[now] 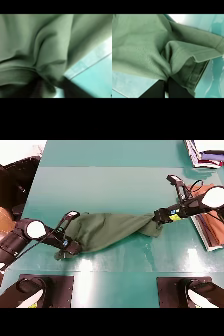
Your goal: Fold the shirts.
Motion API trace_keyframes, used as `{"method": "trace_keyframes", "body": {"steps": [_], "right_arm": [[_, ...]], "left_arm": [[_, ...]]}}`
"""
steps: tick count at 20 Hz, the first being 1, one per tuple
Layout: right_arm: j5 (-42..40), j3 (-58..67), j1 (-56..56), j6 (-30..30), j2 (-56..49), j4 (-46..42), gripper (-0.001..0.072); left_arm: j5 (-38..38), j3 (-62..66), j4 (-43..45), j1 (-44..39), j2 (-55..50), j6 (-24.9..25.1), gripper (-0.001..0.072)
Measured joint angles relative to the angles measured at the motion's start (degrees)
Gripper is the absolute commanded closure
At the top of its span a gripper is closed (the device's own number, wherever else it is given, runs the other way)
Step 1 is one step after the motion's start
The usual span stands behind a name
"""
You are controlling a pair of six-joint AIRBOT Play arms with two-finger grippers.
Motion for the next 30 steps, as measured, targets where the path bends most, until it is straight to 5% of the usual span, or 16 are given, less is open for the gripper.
{"method": "trace_keyframes", "body": {"steps": [5, 13, 21, 30], "right_arm": [[-0.66, -0.66, 0.04, 0.09, -0.04, 0.11, 0.0694], [-1.66, -0.74, 0.04, 0.15, -0.04, 0.48, 0.0694], [-2.38, -0.76, 0.04, 0.15, -0.04, 0.50, 0.0694], [-3.23, -0.76, 0.04, 0.15, -0.04, 0.52, 0.0694]], "left_arm": [[-1.16, 7.34, 0.13, 2.51, 0.00, 0.04, 0.0207], [1.14, 19.63, 6.25, 24.59, -7.34, 0.39, 0.0206], [-0.35, 20.70, -8.24, 35.69, -28.11, 7.78, 0.0197], [-8.68, 20.76, -14.99, 36.81, -33.73, 14.40, 0.0200]]}}
